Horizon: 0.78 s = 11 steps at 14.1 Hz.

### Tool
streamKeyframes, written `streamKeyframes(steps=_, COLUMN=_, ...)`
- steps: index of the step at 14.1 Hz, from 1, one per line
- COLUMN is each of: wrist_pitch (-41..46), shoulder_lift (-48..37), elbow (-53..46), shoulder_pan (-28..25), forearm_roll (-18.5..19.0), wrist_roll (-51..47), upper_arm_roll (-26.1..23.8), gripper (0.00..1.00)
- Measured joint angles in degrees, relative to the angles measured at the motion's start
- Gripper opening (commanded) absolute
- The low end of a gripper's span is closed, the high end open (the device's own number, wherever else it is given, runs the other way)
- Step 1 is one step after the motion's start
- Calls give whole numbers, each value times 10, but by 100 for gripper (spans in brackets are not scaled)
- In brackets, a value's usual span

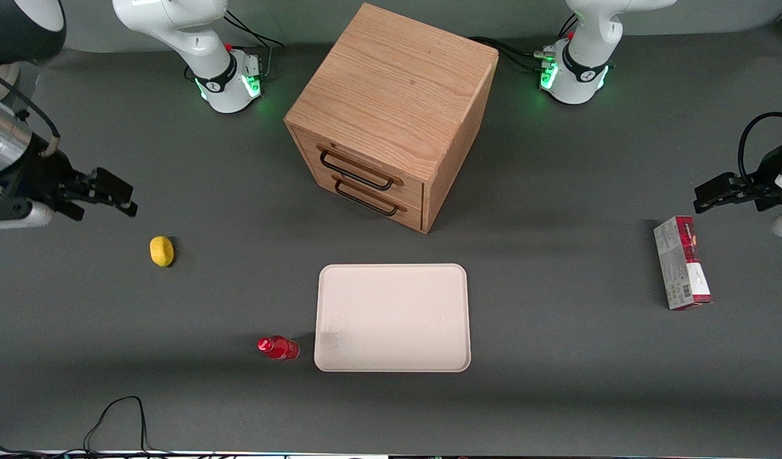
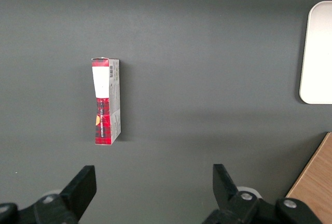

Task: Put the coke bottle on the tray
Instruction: 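Move the right gripper over the red Coca-Cola bottle beside the tray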

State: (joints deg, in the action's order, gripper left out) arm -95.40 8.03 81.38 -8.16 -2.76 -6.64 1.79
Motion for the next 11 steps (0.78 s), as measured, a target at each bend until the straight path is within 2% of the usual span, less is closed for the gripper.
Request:
streamKeyframes(steps=5, wrist_pitch=-3, shoulder_lift=174, elbow=-191, shoulder_pan=-16, forearm_roll=0, wrist_roll=-33, upper_arm_roll=-29, gripper=99)
streamKeyframes(steps=8, wrist_pitch=-48, shoulder_lift=255, elbow=-239, shoulder_pan=-19, forearm_roll=3, wrist_roll=-40, upper_arm_roll=-66, gripper=99)
streamKeyframes(steps=11, wrist_pitch=-108, shoulder_lift=320, elbow=-252, shoulder_pan=-20, forearm_roll=46, wrist_roll=-40, upper_arm_roll=-106, gripper=99)
